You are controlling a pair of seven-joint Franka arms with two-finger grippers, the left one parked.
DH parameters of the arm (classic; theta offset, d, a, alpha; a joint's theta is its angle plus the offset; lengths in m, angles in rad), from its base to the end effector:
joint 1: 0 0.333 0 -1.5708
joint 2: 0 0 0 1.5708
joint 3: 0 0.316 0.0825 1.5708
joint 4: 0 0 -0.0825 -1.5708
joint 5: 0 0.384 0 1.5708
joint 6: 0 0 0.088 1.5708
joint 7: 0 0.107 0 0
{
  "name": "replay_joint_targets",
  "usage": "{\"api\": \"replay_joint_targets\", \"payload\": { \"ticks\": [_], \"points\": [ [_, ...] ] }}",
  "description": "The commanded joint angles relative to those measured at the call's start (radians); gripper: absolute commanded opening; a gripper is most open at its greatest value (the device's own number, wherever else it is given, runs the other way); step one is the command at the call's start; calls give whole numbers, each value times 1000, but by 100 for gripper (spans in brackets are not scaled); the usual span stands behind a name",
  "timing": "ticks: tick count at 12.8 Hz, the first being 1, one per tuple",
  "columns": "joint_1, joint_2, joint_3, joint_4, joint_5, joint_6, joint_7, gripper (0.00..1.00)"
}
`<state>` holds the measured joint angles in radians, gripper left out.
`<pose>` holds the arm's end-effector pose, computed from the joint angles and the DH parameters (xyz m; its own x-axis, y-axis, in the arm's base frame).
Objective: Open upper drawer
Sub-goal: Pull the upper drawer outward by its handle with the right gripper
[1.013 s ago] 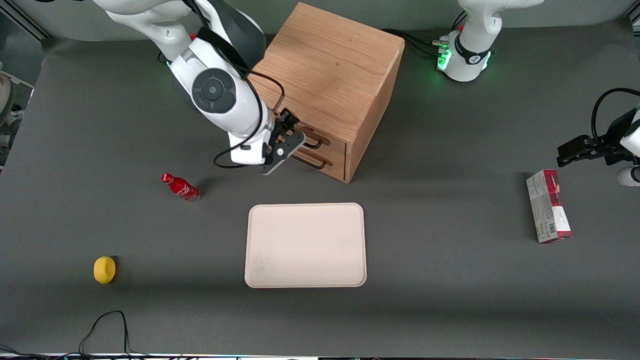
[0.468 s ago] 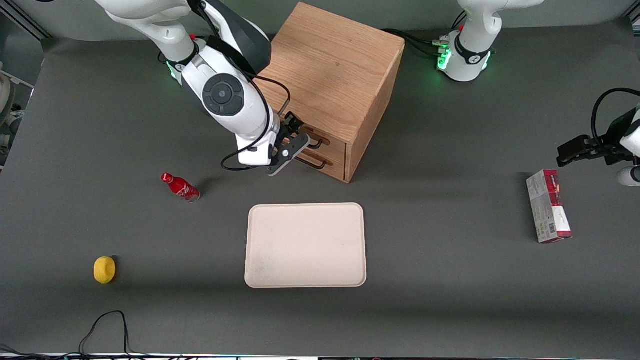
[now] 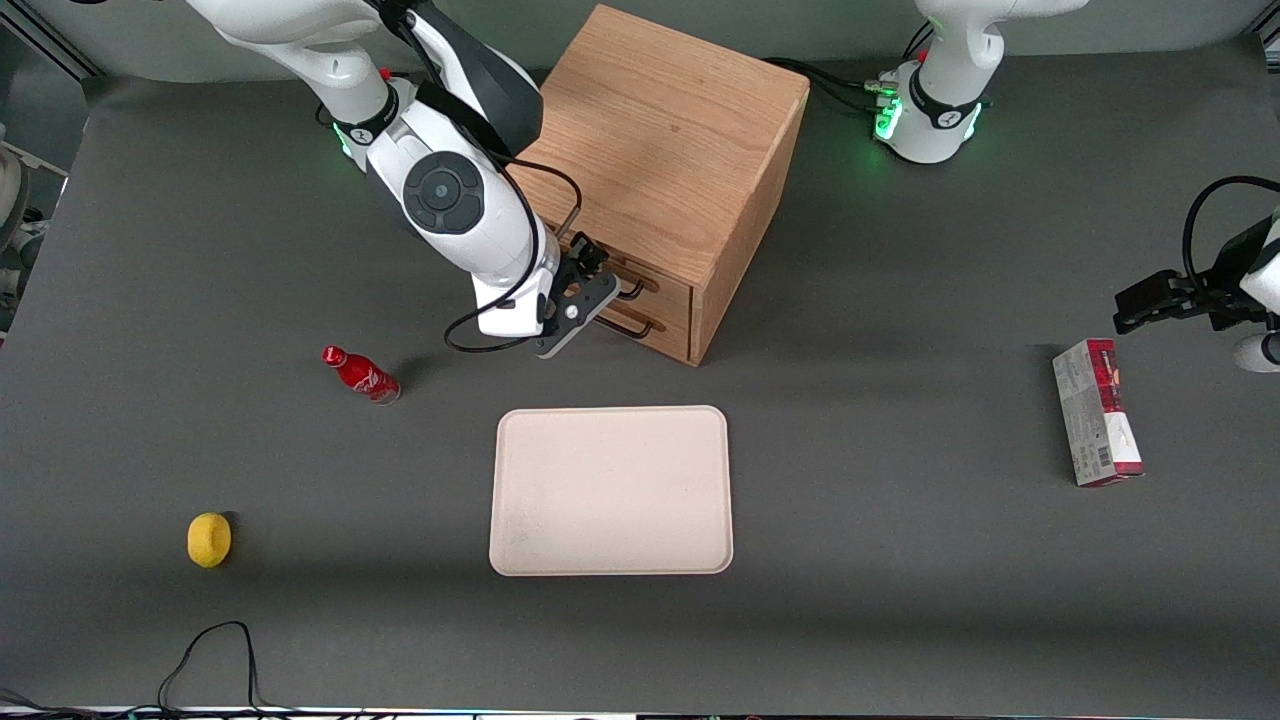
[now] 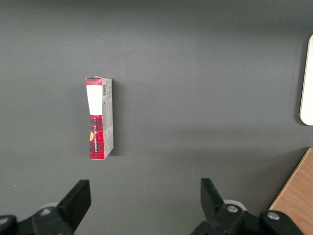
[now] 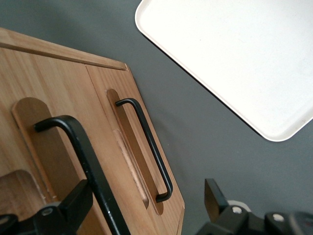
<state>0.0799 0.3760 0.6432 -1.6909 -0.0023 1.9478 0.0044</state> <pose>0.5059 0.3929 0.4127 0.7665 0.6404 -0.0486 0.6176 -0.7557 -0.2180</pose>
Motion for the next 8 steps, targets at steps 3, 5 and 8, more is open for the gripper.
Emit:
{"api": "replay_joint_targets", "payload": {
  "ticks": [3, 5, 8],
  "points": [
    [-3, 7, -31, -24, -25, 25, -87, 100],
    [-3, 11, -63, -6, -24, 25, -132, 100],
    [-5, 44, -88, 39, -25, 20, -162, 100]
  ]
}}
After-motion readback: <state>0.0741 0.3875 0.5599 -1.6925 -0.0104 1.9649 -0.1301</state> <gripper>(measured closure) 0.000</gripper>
